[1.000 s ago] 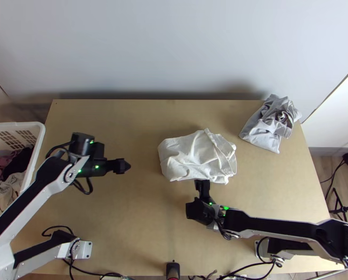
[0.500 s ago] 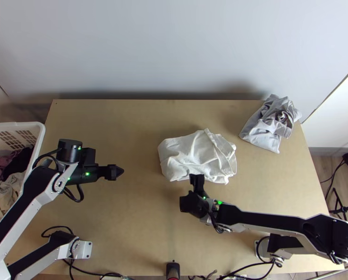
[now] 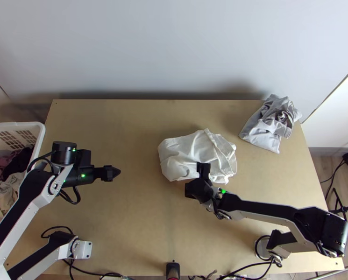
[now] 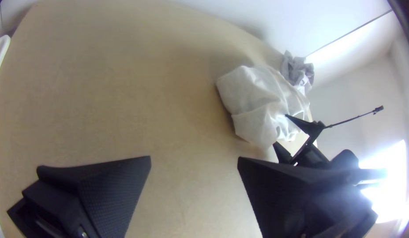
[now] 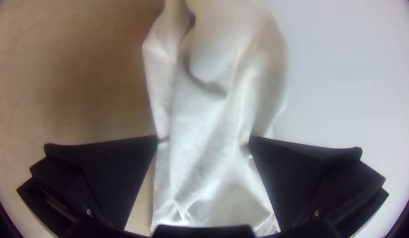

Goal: Fold the t-shirt

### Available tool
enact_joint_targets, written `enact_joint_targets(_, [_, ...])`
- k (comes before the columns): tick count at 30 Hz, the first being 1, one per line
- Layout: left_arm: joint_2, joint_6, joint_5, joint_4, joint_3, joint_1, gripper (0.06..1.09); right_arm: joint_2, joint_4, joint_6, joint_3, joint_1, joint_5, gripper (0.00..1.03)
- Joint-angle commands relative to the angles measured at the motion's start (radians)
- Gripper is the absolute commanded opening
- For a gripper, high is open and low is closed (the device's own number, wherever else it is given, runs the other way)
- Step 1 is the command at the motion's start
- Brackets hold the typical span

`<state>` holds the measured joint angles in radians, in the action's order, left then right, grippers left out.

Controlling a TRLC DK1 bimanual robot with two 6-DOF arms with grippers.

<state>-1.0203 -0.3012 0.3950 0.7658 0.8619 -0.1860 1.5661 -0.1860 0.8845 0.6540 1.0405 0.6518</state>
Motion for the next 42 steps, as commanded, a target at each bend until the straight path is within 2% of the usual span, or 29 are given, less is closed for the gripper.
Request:
enact_joint_targets(1, [0.020,0.010,0.013,0.001,-0.004,0.030,1.01,0.032,-0.061,0.031,-0.011,-0.033,0.000,0.96])
enact_joint_targets(11, [0.026,0.010,0.042,0.000,-0.003,0.046,1.01,0.181,-0.222,0.110,0.068,-0.138,-0.001,0.96])
enact_joint_targets(15, [0.028,0.010,0.048,0.001,-0.004,0.046,1.01,0.233,-0.245,0.116,0.107,-0.152,-0.001,0.95])
enact_joint_targets(17, [0.032,0.010,0.048,0.003,-0.004,0.046,1.01,0.249,-0.245,0.122,0.110,-0.149,-0.001,0.82])
enact_joint_targets(18, [0.034,0.010,0.048,0.004,-0.003,0.048,1.01,0.255,-0.248,0.136,0.108,-0.145,-0.001,0.64])
enact_joint_targets(20, [0.037,0.010,0.048,0.007,-0.001,0.048,1.01,0.265,-0.263,0.168,0.113,-0.129,-0.001,0.07])
enact_joint_targets(21, [0.039,0.010,0.048,0.009,-0.001,0.049,1.01,0.265,-0.267,0.169,0.116,-0.126,-0.001,0.03])
enact_joint_targets(27, [0.043,0.040,0.048,0.036,0.015,0.086,1.01,0.229,-0.325,0.186,0.124,-0.166,-0.006,0.03])
enact_joint_targets(30, [0.043,0.059,0.058,0.047,0.023,0.109,1.01,0.212,-0.403,0.251,0.159,-0.246,-0.032,0.03])
enact_joint_targets(36, [0.043,0.076,0.065,0.073,0.028,0.118,1.01,0.178,-0.440,0.317,0.223,-0.387,-0.057,0.03])
enact_joint_targets(42, [0.043,0.088,0.067,0.079,0.029,0.122,1.01,0.170,-0.491,0.419,0.269,-0.576,-0.126,0.03])
